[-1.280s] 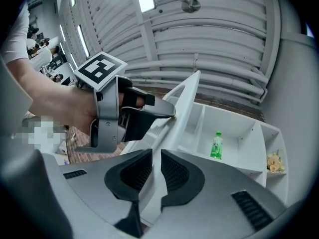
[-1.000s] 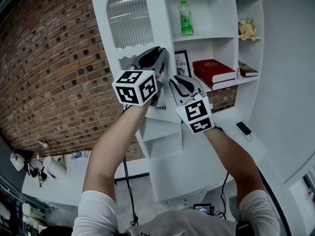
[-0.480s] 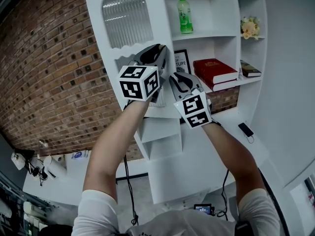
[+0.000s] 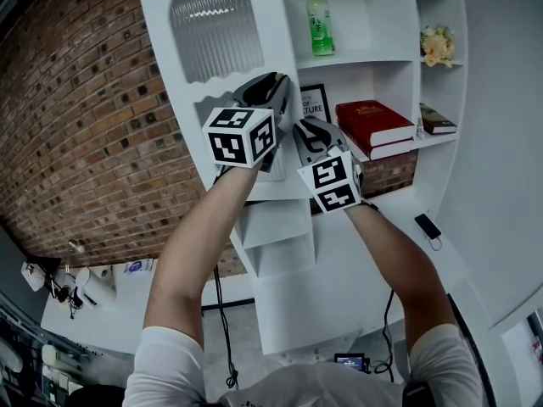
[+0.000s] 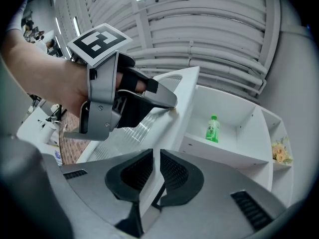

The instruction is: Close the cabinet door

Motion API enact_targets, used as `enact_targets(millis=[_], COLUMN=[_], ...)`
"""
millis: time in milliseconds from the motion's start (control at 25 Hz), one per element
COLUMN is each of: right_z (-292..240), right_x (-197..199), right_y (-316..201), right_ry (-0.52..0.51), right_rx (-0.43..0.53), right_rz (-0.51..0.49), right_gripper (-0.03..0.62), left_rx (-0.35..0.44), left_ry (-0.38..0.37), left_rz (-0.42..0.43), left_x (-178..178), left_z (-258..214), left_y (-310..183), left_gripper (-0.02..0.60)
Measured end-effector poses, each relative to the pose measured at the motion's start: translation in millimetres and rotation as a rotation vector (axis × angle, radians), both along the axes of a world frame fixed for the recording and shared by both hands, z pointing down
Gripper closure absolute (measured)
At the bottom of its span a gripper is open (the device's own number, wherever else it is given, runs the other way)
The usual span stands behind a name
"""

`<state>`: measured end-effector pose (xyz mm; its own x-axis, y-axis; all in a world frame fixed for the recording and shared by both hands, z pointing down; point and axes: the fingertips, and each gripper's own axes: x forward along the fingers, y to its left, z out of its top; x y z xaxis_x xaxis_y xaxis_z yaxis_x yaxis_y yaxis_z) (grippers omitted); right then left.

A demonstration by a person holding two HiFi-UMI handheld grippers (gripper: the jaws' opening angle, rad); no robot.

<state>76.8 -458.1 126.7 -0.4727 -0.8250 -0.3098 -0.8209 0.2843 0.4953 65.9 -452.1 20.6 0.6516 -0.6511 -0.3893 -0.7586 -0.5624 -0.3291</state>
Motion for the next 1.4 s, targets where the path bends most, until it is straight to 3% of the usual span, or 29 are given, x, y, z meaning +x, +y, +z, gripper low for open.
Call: enact_targets(millis=[560, 1400], right_z=[-1, -2], right_x=[3, 2], right_y=[-34, -77], right_ry=[-0.013, -0.035], right_rx=[0.013, 0.028], right_rz=[0.009, 0.019], right_gripper=[0.534, 0.536], left_rx=[0.024, -0.056], left_ry=[-0.030, -0.021], left_rz=[0.004, -0.010], left_x=[-2, -17], left_z=[4, 37], left_y=[-24, -69], left_gripper=[0.500, 0.502])
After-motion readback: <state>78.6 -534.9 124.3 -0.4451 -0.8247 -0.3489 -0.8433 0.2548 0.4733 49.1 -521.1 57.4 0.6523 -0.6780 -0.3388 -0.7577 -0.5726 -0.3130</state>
